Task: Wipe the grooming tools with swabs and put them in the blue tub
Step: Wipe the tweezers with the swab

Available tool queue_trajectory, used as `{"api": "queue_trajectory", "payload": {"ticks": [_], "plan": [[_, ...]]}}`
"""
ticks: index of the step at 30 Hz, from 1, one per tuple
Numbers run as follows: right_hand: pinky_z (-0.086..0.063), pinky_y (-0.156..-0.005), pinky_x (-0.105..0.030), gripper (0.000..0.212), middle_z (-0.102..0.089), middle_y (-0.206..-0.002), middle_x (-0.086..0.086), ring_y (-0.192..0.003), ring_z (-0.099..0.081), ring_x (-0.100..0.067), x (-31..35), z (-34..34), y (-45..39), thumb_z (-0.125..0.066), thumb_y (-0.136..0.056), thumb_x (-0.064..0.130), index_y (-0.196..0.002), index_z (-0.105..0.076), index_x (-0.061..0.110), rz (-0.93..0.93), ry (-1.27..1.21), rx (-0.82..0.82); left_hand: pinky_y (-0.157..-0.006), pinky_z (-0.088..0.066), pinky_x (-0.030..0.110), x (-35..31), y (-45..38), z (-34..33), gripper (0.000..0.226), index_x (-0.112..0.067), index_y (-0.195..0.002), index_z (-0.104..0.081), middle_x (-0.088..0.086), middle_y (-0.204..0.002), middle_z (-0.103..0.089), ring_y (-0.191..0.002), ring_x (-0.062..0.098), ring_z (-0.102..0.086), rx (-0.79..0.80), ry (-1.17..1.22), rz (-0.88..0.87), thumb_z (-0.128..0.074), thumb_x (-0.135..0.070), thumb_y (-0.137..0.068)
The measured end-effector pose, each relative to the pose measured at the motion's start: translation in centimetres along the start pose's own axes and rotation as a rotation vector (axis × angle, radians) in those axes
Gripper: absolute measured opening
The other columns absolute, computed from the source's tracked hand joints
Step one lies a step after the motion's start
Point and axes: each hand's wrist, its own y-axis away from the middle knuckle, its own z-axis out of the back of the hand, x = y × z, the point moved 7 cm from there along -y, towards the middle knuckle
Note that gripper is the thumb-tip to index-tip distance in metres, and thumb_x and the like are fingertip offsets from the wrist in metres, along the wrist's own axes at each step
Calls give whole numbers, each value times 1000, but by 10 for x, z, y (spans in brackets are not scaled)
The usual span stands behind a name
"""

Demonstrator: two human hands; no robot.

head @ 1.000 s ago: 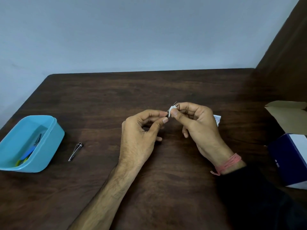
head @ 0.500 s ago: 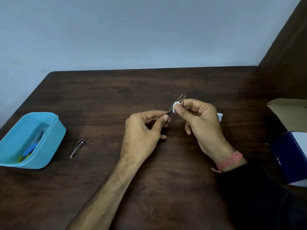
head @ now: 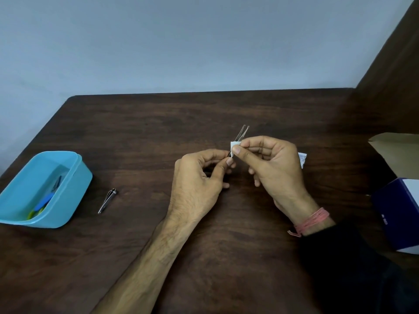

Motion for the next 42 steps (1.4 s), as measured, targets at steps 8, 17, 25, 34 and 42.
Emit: {"api": "queue_trajectory", "payload": {"ticks": [8,17,25,34,42], "plan": [[-41,-37,-18,13,-83,-79,-5,-52,-69,-12,10,0,10,-92,-89,14,-94,-82,7,36,6,-61,-65,-70,36,0,-1,-2,14,-18,-113,-86,-6,-96,-85,-93,10,-83,26,19,-11,-76,-12,-105],[-50,-49,-16,7,-82,-79,-3,-55,-70,-8,18,-3,9,-90,-92,8,-93,-83,7,174,108,4,-67,-71,37,2,-2,-1,19,-17,-120,-85,-7,-102,-85,-96,10,-83,40,33,-24,-73,-11,-107],[-58,-49,-39,10,-83,-82,1,-58,-70,-31,15,4,5,-93,-91,17,-92,-83,16,217,163,-48,-68,-71,36,4,-3,-4,21,-18,-120,-85,-6,-101,-84,-100,10,-82,69,51,-5,-70,-9,-109],[-53,-50,-53,12,-82,-84,5,-57,-63,-40,16,15,3,-95,-90,24,-89,-84,21,262,207,-169,-70,-70,35,10,-4,-2,20,-16,-121,-85,-5,-95,-84,-96,11,-82,51,46,25,-70,-11,-109],[-46,-47,-45,11,-82,-85,6,-54,-58,-42,16,19,3,-94,-91,26,-89,-84,23,280,239,-201,-70,-70,34,10,-4,-3,18,-19,-117,-86,-6,-94,-84,-95,11,-82,57,38,36,-71,-12,-108]]}}
